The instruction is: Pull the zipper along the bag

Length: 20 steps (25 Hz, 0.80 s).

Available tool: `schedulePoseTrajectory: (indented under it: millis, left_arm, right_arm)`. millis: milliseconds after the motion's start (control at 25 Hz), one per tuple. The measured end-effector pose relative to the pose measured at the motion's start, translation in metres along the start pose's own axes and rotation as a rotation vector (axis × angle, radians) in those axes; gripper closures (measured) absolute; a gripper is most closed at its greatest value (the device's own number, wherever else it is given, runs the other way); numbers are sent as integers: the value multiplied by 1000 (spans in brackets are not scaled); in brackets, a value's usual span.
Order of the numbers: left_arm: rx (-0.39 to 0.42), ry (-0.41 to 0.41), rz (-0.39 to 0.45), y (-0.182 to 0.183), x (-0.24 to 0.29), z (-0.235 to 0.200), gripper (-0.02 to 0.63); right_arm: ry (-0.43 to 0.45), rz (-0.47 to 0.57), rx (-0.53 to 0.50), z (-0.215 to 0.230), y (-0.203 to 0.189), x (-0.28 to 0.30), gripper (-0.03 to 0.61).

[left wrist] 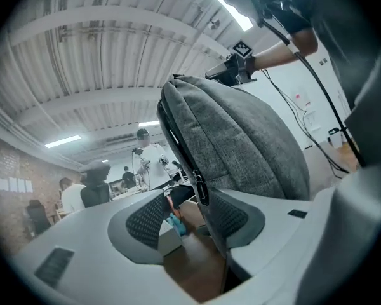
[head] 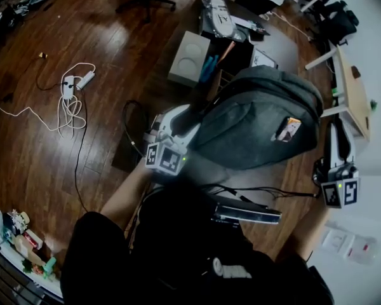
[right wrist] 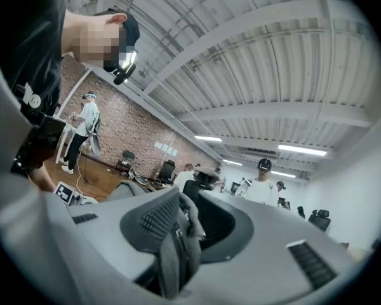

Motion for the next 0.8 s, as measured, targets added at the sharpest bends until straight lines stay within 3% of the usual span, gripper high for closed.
schedulePoseTrajectory:
  millis: [120, 200, 320, 400, 600, 800]
  left_arm:
    - [39, 63, -55, -8, 6, -6, 433]
    - [17, 71, -63, -11, 8, -6, 434]
    - [-8, 46, -39, -6, 7, -5, 454]
    - [37, 35, -44, -6, 8, -4, 454]
    - [181, -66, -24, -5, 5, 0, 454]
    - [201, -125, -7, -1, 9, 5, 454]
  right_arm:
    - [14, -34, 2, -4, -12, 4, 456]
    - [13, -46, 16, -3, -19, 1, 456]
    - [12, -48, 22, -5, -21, 2, 456]
    - [27, -41, -3, -15, -14, 11, 456]
    - [-33, -63, 41, 8, -40, -10, 456]
    - [-25, -37, 61, 3, -38, -8, 456]
Point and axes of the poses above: the fingertips, and each gripper's own axes: x forward along the fingers, z to its right, y out of its top, the point moved 4 cm from there along -x, backward along the fingers, and after that the axes turned 7 degrees about z, right-handed, at the moved point
